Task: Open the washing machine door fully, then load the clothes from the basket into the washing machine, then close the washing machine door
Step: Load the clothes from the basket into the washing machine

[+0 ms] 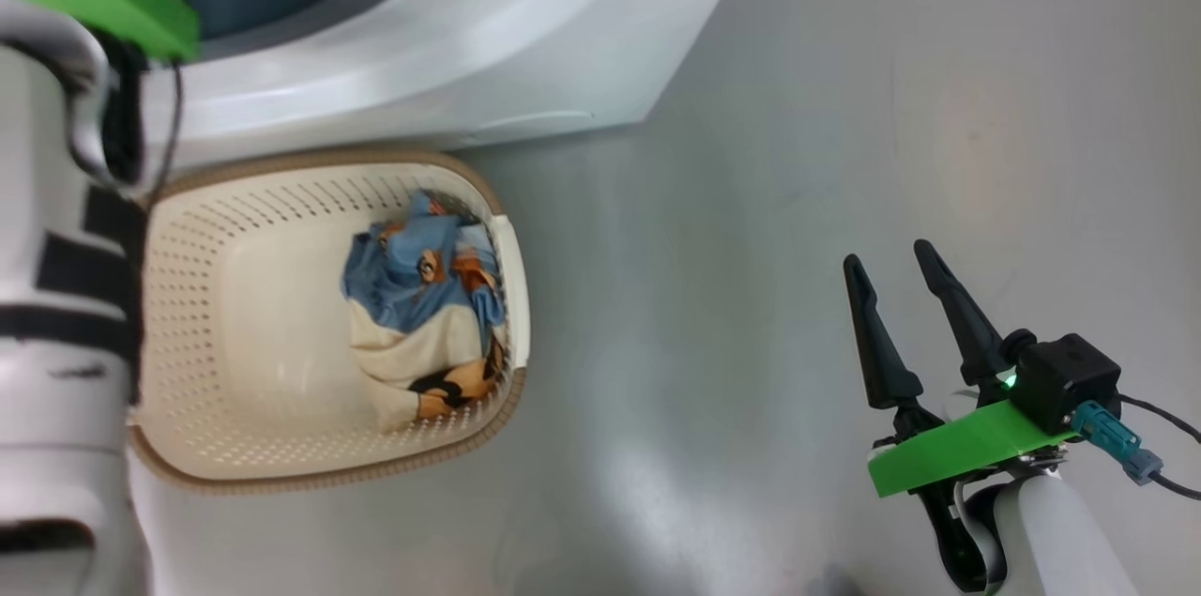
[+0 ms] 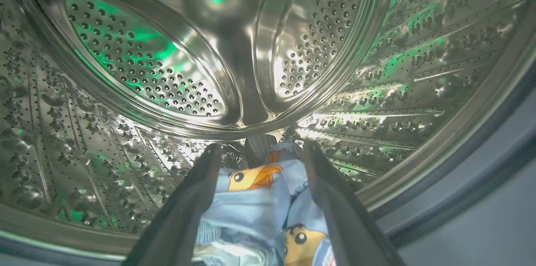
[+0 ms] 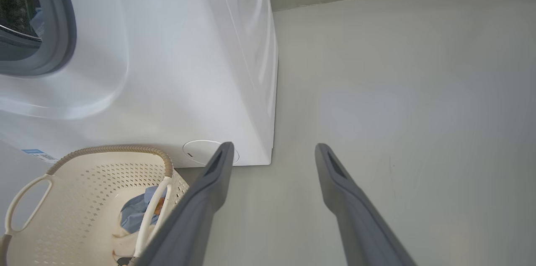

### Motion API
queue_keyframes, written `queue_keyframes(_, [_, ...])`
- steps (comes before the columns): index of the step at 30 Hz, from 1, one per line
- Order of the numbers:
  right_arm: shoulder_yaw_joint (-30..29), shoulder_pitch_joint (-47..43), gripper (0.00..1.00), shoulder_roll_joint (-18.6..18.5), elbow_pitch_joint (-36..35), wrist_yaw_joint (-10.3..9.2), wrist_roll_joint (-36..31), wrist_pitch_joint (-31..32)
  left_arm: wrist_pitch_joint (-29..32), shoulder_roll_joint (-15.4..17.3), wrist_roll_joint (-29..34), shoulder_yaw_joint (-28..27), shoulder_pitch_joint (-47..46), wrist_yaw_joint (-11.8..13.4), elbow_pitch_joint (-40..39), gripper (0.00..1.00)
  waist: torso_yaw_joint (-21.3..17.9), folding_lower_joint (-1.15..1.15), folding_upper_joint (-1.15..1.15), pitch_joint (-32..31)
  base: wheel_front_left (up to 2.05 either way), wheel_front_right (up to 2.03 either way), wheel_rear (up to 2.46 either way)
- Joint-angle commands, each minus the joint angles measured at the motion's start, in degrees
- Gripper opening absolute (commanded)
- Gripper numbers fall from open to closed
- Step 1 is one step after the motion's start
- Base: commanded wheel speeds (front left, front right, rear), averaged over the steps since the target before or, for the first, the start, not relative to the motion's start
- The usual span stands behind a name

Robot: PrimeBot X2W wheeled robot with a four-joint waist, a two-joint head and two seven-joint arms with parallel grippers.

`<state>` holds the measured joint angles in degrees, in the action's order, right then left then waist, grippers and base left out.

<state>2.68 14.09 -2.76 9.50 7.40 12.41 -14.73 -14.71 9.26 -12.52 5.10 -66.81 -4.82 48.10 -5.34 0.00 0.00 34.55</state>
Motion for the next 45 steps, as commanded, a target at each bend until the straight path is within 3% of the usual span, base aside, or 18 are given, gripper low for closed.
queue_keyframes(1, [1.0, -1.5, 1.00, -0.1, -0.8, 0.09, -1.1, -0.3, -0.3, 2.0, -0.4, -0.9, 1.9, -0.2, -1.9, 1.00, 1.4, 0.00, 0.00, -2.5, 0.00, 0.00, 0.00])
queue_keyframes(12, [0.5, -2.9, 1.00, -0.1, -1.0, 0.09, -1.9, -0.3, -0.3, 1.1, -1.4, -4.2, 17.2, -0.4, -13.0, 1.00, 3.0, 0.00, 0.00, -6.7, 0.00, 0.00, 0.00])
queue_keyframes(29, [1.3, -3.2, 1.00, -0.1, -1.4, 0.09, -2.1, -0.3, -0.3, -1.0, 0.2, -10.8, 38.9, 1.6, -30.8, 1.00, 3.1, 0.00, 0.00, -6.9, 0.00, 0.00, 0.00])
queue_keyframes(45, [2.0, -2.8, 1.00, -0.1, -1.5, 0.09, -2.0, -0.3, -0.3, -4.4, 2.3, -13.3, 53.2, 2.1, -38.4, 1.00, 2.5, 0.00, 0.00, -6.7, 0.00, 0.00, 0.00])
